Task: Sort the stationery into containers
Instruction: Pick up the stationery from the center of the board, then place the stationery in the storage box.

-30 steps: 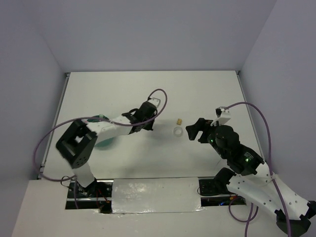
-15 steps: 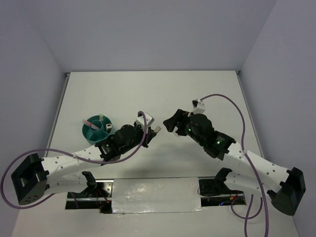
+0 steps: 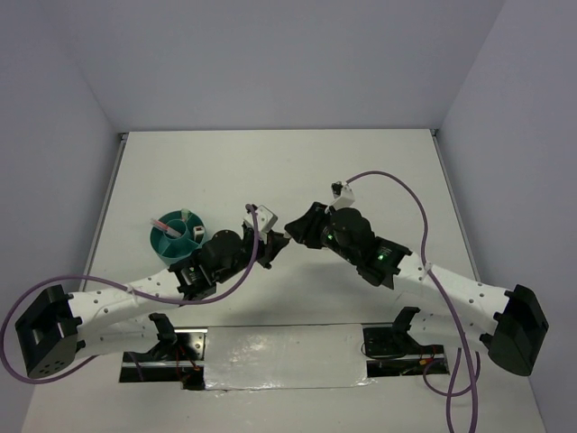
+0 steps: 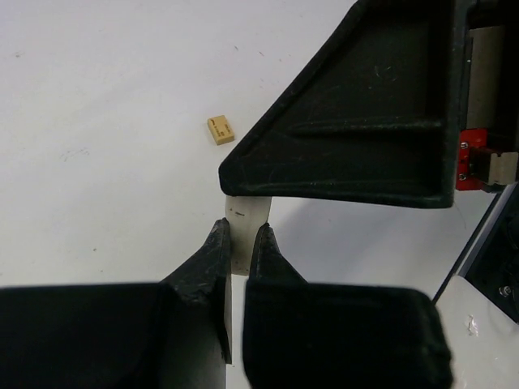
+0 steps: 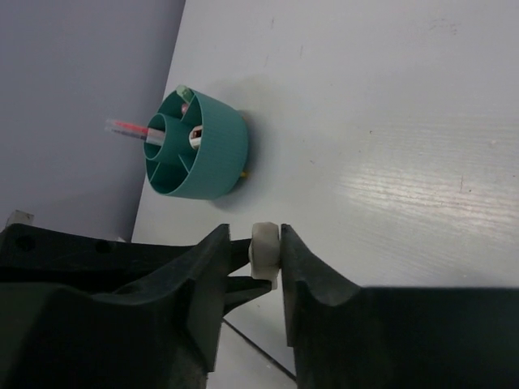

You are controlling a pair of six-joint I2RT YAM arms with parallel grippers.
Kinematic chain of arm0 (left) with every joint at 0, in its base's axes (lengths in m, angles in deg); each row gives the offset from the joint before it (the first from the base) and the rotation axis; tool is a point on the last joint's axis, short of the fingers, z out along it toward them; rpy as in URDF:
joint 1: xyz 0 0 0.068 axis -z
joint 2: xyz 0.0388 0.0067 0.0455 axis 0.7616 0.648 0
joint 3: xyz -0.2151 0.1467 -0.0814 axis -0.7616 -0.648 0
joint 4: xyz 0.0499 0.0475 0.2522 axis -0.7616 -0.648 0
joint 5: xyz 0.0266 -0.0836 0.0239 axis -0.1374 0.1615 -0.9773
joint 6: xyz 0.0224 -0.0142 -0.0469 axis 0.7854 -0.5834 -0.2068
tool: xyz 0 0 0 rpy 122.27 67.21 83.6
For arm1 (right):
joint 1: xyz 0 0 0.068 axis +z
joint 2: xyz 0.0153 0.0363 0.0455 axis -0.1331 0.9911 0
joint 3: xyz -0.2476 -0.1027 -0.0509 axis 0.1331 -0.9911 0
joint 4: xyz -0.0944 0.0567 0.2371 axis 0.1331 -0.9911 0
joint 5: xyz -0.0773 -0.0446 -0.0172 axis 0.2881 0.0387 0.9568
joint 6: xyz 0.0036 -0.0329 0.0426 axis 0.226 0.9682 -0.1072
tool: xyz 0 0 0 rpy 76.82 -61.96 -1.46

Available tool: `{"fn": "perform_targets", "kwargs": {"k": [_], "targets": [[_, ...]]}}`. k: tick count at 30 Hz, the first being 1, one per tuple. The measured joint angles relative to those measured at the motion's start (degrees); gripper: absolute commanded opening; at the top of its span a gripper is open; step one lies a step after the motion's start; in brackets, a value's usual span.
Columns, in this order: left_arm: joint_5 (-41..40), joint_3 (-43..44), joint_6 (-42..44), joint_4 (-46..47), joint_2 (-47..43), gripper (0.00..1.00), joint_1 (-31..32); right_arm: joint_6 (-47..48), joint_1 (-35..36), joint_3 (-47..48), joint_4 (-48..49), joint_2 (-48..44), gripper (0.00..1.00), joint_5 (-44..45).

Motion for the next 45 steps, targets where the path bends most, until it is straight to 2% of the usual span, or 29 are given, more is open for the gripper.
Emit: {"fn": "perform_targets", "kwargs": {"k": [2, 3, 6, 11, 12, 13, 14, 15, 16, 17, 21, 26, 30, 33, 36, 38, 41, 45], "targets": [[-0.17, 0.00, 0.02, -0.04, -0.04, 0.00, 0.00, 0.07, 0.00, 0.00, 0.07, 0.20, 0.28, 0.15], [-0.35, 0.00, 0.04, -0.11, -0.07, 0.00, 0.00, 0.09, 0.00, 0.00, 0.04, 0.28, 0.16, 0.37], [-0.94, 0.00, 0.04, -0.17, -0.22, 0.00, -0.02, 0.17, 0.00, 0.00, 0.00, 0.33, 0.00, 0.98], [-1.42, 0.00, 0.04, -0.72, -0.94, 0.01, 0.00, -0.02, 0.07, 0.00, 0.28, 0.33, 0.00, 1.01], [-1.55, 0.00, 0.02, -0.87, -1.18, 0.06, 0.00, -0.02, 0.09, 0.00, 0.59, 0.33, 0.00, 0.92], [-1.73, 0.00, 0.02, -1.03, -1.46, 0.15, 0.00, 0.00, 0.09, -0.02, 0.98, 0.33, 0.00, 0.74], [-2.01, 0.00, 0.04, -1.18, -1.77, 0.42, 0.00, 0.02, 0.09, -0.09, 1.57, 0.33, 0.00, 0.52], [-2.23, 0.04, 0.26, -1.42, -2.03, 0.63, 0.00, 0.02, 0.09, -0.15, 2.05, 0.33, 0.00, 0.26], [-2.69, 0.15, 0.20, -1.88, -2.25, 0.87, 0.00, 0.07, 0.15, -0.31, 2.82, 0.33, 0.00, -0.28], [-3.15, 0.39, 0.35, -2.40, -2.29, 0.99, 0.00, 0.09, 0.24, -0.68, 4.07, 0.33, 0.00, -1.01], [-8.90, 5.18, -2.23, -11.41, -2.56, 0.99, 0.22, 1.14, 0.83, -2.73, 9.33, 0.33, 0.00, -2.54], [-23.98, 19.74, -11.96, -38.45, -6.54, 0.99, 0.35, 1.20, 1.49, -7.45, 20.35, 1.57, 0.00, -0.42], [-36.79, 32.41, -20.26, -57.64, -15.15, 0.99, 0.33, 1.31, 5.09, -7.76, 28.89, 9.99, 0.00, 1.70], [-44.68, 39.10, -23.34, -66.66, -21.68, 0.99, 0.31, 2.84, 9.25, -3.52, 32.74, 18.88, 0.00, 2.69], [-50.93, 41.40, -23.58, -70.71, -26.49, 0.99, 0.24, 5.38, 13.27, 4.44, 34.95, 27.41, 0.00, 3.15], [-52.87, 40.65, -20.50, -70.86, -28.55, 0.99, 0.26, 7.28, 15.28, 10.91, 35.19, 32.26, 0.00, 3.28], [-53.18, 38.88, -16.09, -70.20, -30.45, 0.99, 0.26, 10.43, 17.42, 21.24, 34.77, 38.75, 0.00, 3.89], [-53.16, 36.59, -12.79, -68.67, -33.79, 0.99, 0.26, 13.99, 18.58, 29.62, 33.70, 44.46, 0.00, 4.59]]}}
